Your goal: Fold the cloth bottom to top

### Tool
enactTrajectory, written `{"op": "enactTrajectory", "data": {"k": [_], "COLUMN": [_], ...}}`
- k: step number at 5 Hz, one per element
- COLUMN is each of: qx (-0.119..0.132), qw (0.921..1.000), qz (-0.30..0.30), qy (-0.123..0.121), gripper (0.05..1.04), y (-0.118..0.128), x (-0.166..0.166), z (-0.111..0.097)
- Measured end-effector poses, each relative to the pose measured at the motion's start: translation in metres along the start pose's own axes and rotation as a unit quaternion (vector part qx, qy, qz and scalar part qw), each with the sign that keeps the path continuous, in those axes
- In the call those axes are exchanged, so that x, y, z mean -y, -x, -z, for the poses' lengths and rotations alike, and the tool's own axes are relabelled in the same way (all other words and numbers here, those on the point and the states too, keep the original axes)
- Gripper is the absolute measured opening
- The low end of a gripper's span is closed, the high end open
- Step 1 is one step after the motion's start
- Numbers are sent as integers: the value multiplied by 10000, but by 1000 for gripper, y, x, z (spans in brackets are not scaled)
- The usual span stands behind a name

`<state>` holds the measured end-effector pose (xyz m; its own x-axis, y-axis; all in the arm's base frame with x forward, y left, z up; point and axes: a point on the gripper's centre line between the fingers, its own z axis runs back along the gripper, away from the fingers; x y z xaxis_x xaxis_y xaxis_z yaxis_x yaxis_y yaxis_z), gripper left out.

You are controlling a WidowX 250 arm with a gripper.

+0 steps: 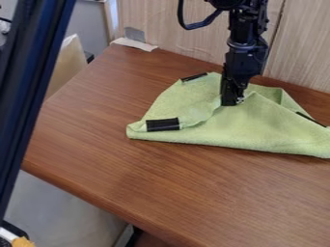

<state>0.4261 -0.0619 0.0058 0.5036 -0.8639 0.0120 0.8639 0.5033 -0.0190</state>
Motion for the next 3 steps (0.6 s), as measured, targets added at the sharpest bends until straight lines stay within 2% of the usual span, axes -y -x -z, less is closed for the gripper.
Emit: {"op": "enactTrajectory", "data": {"k": [1, 3], "qx": [-13, -94], "qw": [9999, 9998], "qz": [1, 46], "qy": [151, 160], "gripper": [227, 760], "y": [2, 0], "x": [-2, 3], "z": [0, 1]}}
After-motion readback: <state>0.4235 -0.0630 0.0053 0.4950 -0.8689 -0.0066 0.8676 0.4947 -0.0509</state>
